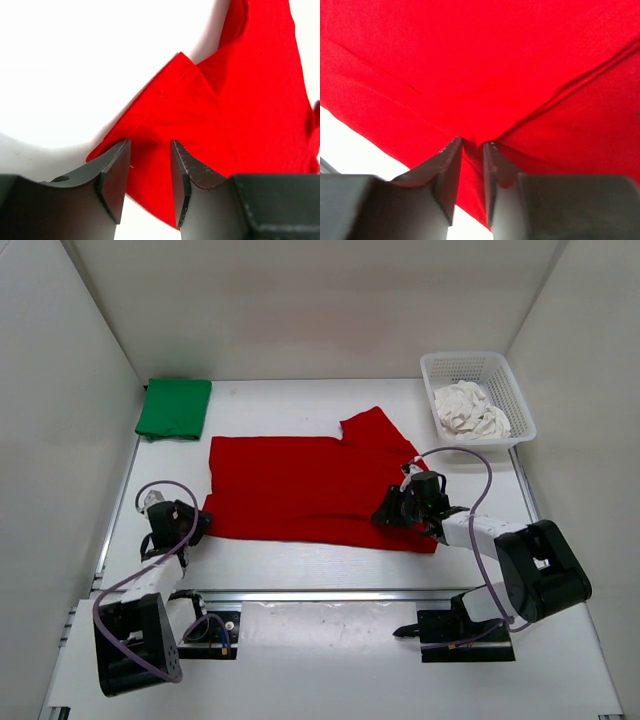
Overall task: Fold and stack the t-shirts
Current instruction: Fold the flattened tshirt in 1/3 of the way
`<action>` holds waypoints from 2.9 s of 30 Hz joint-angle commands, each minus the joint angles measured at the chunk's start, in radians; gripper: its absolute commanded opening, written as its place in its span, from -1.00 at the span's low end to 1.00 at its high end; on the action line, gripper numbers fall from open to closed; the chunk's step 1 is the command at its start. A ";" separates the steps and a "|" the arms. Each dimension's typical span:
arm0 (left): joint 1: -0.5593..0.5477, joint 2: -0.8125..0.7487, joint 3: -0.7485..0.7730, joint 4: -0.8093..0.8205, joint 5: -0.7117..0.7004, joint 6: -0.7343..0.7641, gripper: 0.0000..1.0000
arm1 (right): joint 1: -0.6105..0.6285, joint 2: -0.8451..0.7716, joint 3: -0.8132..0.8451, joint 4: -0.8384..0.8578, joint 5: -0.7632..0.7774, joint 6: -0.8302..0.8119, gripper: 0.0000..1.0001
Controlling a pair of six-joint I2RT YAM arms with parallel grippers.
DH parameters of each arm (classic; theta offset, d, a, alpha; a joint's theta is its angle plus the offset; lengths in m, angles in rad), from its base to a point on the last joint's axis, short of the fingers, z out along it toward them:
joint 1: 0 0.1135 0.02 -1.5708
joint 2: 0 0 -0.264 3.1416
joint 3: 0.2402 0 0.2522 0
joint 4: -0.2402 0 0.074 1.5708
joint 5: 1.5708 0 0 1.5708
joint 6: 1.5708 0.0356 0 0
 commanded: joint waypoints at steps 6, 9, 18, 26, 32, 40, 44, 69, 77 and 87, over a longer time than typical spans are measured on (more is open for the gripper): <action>0.149 -0.149 -0.008 -0.240 0.136 0.035 0.01 | 0.007 0.066 0.145 0.075 -0.036 0.015 -0.79; 0.160 -0.172 0.006 -0.324 0.159 0.047 0.03 | 0.017 0.126 0.230 0.068 -0.036 0.024 -0.81; 0.068 -0.234 0.054 -0.276 0.204 -0.029 0.04 | 0.026 0.272 0.402 0.075 -0.064 0.012 -0.66; -0.338 -0.186 0.160 -0.174 -0.031 -0.031 0.00 | 0.040 0.039 0.281 0.048 0.014 -0.037 -0.42; -0.601 0.062 0.199 -0.012 -0.050 -0.019 -0.08 | 0.000 0.033 0.174 0.003 0.013 -0.057 -0.91; -0.675 0.213 0.216 0.084 0.019 0.024 -0.09 | -0.055 0.175 0.219 0.019 -0.032 -0.086 -1.00; -0.641 0.174 0.160 0.098 0.038 0.021 -0.10 | -0.068 0.246 0.265 0.092 -0.038 -0.068 -1.00; -0.675 0.085 0.129 0.092 0.056 0.041 -0.07 | 0.030 0.255 0.264 0.075 -0.111 -0.046 -1.00; -0.689 0.076 0.104 0.107 0.052 0.041 -0.06 | 0.028 0.390 0.356 0.120 -0.156 -0.023 -1.00; -0.822 0.160 0.250 0.019 -0.038 0.142 -0.04 | 0.034 0.142 0.200 0.091 -0.096 -0.044 -0.60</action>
